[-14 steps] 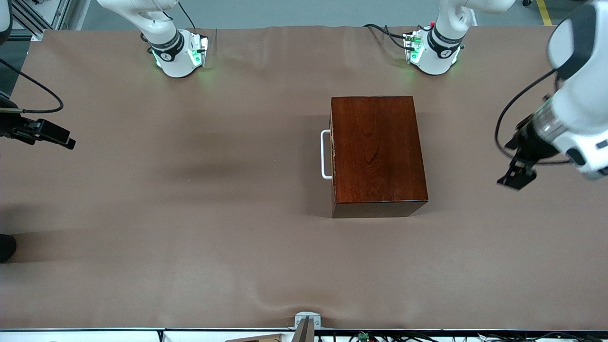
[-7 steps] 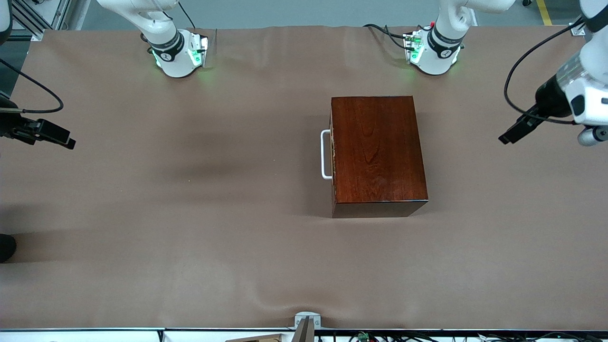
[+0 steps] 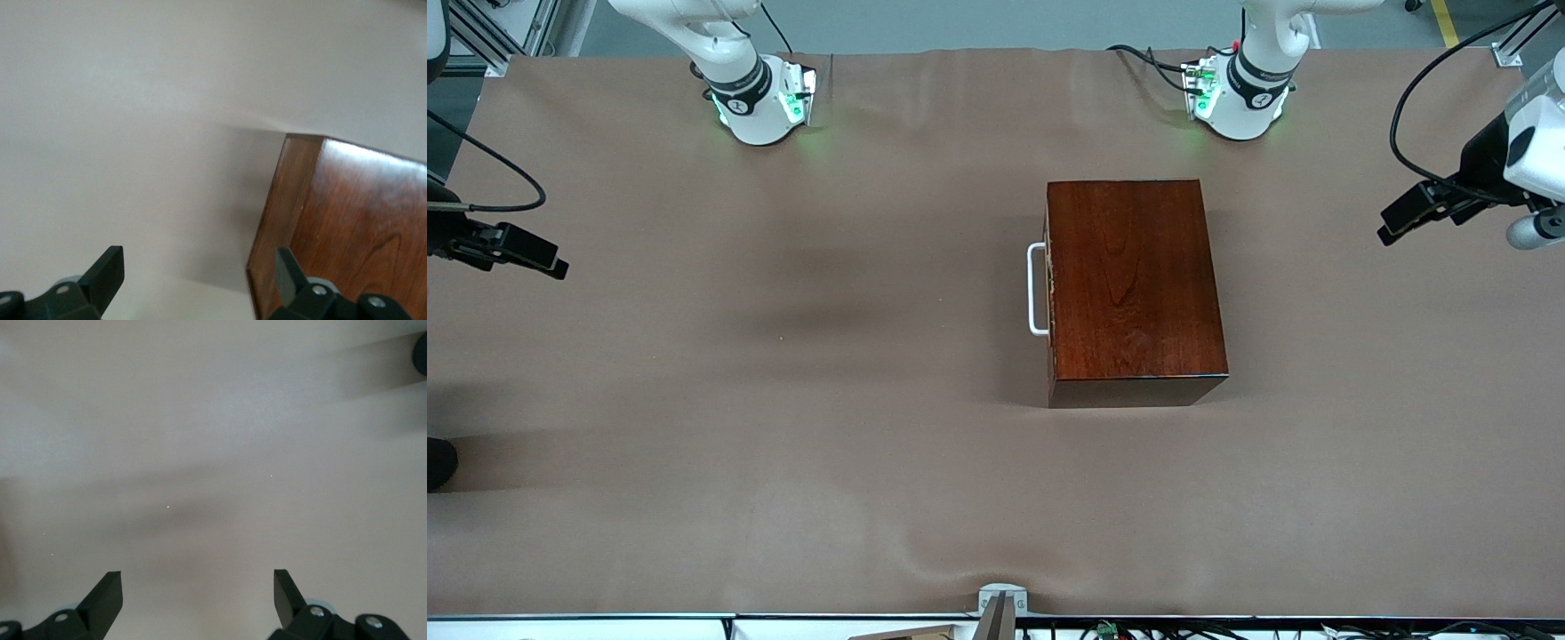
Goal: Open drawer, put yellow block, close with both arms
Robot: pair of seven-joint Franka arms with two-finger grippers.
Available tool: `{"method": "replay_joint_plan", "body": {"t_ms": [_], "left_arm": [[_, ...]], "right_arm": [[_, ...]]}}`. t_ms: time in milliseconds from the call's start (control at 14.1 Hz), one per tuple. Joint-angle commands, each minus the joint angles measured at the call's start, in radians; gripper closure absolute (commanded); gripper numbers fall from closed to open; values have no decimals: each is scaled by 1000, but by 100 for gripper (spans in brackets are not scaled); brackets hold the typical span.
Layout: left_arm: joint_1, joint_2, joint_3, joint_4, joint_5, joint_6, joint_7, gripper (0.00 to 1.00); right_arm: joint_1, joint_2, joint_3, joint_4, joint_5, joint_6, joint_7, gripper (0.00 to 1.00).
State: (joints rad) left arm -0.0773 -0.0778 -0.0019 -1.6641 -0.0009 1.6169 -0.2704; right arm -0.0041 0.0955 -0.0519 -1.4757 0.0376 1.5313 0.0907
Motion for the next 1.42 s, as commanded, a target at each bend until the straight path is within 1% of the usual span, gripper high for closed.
{"method": "replay_joint_plan", "body": {"t_ms": [0, 284, 427, 640, 782, 1137, 1351], "left_arm": [[21, 65, -12, 130, 10, -90, 178, 0], [8, 62, -12, 144, 10, -107, 249, 0], [8, 56, -12, 139, 9, -109, 330, 0], [4, 68, -13, 136, 10, -109, 327, 0], [-1, 96, -13, 142, 9, -107, 323, 0], [-6, 98, -13, 139, 10, -112, 319, 0], [-2, 98, -13, 135, 10, -143, 323, 0]], "right_arm": [[-10, -10, 9, 2, -1, -3, 1, 0], [-10, -10, 9, 2, -1, -3, 1, 0], [-11, -10, 9, 2, -1, -3, 1, 0], [-10, -10, 9, 2, 1, -3, 1, 0], [-10, -10, 9, 2, 1, -3, 1, 0], [-11, -10, 9, 2, 2, -3, 1, 0], [-11, -10, 9, 2, 2, -3, 1, 0]]}}
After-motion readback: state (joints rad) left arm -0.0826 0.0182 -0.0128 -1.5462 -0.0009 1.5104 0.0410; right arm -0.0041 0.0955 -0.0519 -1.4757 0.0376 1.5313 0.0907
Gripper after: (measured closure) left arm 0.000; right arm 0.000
